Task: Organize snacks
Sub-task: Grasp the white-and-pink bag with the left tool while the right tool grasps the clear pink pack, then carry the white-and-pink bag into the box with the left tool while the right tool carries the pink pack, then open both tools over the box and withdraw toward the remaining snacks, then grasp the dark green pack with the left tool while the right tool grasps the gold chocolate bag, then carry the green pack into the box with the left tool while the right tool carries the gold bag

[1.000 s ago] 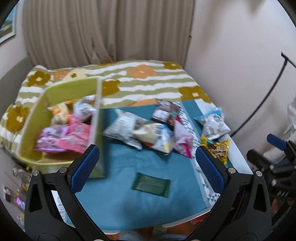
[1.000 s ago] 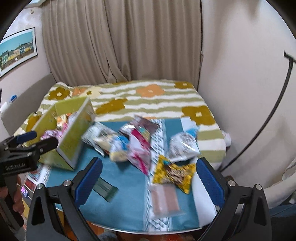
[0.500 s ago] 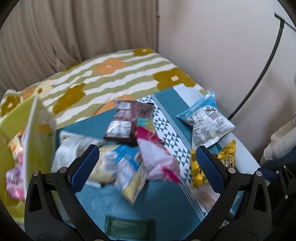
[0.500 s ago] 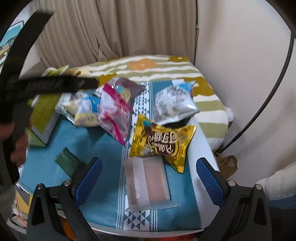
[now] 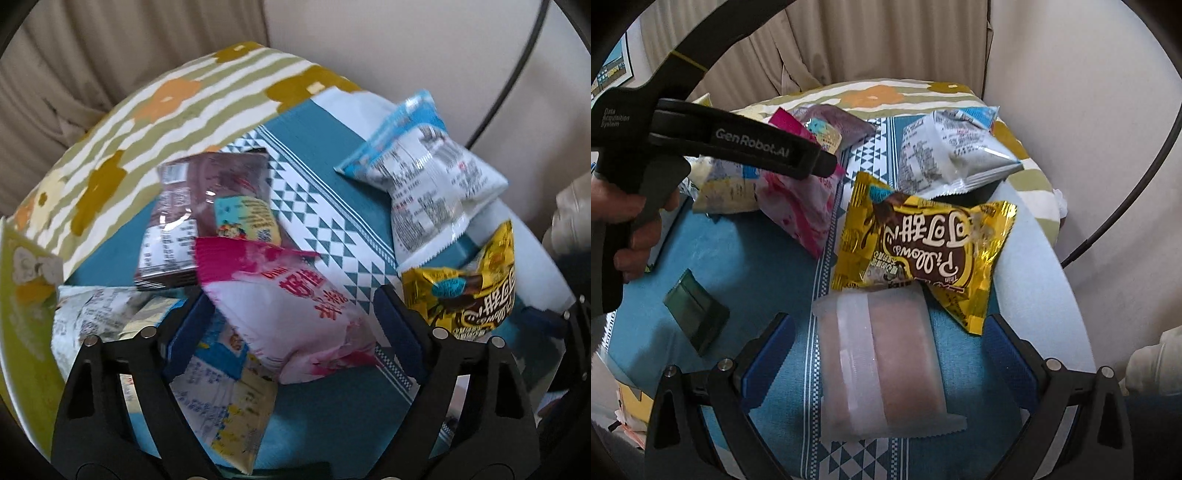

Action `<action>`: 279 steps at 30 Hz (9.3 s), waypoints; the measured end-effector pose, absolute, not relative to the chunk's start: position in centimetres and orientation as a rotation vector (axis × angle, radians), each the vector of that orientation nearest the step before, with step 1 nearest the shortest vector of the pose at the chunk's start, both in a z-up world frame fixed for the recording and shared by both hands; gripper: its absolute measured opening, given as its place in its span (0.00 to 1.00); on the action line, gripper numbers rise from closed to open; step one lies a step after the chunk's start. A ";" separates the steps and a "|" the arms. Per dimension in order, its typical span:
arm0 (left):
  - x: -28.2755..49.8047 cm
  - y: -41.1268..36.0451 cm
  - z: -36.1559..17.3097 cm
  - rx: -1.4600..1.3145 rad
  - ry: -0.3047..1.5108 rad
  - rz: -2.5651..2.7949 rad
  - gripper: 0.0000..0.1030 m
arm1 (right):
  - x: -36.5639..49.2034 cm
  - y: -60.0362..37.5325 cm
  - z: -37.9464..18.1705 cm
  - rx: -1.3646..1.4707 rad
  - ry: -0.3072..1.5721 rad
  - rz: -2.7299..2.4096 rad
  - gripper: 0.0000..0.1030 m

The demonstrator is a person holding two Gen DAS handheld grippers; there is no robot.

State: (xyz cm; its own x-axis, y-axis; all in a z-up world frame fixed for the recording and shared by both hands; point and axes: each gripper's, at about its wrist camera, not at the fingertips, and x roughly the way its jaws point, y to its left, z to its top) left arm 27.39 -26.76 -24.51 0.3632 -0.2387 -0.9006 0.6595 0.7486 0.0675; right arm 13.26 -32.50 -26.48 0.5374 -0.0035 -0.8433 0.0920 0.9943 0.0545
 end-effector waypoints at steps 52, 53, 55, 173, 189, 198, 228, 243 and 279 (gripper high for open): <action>21.2 -20.1 -14.8 0.348 0.893 -0.512 0.39 | 11.3 -28.9 -21.6 0.031 0.950 0.043 0.58; 20.9 -19.5 -14.2 0.331 0.887 -0.500 0.39 | 11.5 -28.7 -21.1 0.026 0.942 0.051 0.58; 20.3 -18.2 -13.0 0.310 0.869 -0.469 0.39 | 11.5 -28.1 -19.9 0.011 0.919 0.073 0.58; 15.3 9.8 -4.6 -0.001 0.745 -0.092 1.00 | 17.0 -12.6 -4.2 0.061 0.655 0.107 0.93; 10.2 -5.7 -13.5 0.092 0.906 -0.262 1.00 | 10.1 -26.1 -9.6 0.045 0.754 -0.006 0.93; 13.1 -10.0 -20.8 0.186 1.053 -0.349 1.00 | 11.4 -30.2 -15.2 0.073 0.855 -0.044 0.93; 17.3 -13.0 -30.9 0.277 1.209 -0.419 0.99 | 17.5 -35.0 -25.1 0.220 1.014 -0.196 0.93; 17.3 -10.8 -29.0 0.287 1.183 -0.443 0.72 | 19.9 -34.1 -27.5 0.219 1.060 -0.136 0.93; 15.5 -8.4 -19.4 0.193 1.056 -0.422 0.58 | 16.6 -33.0 -22.2 0.217 0.961 -0.075 0.60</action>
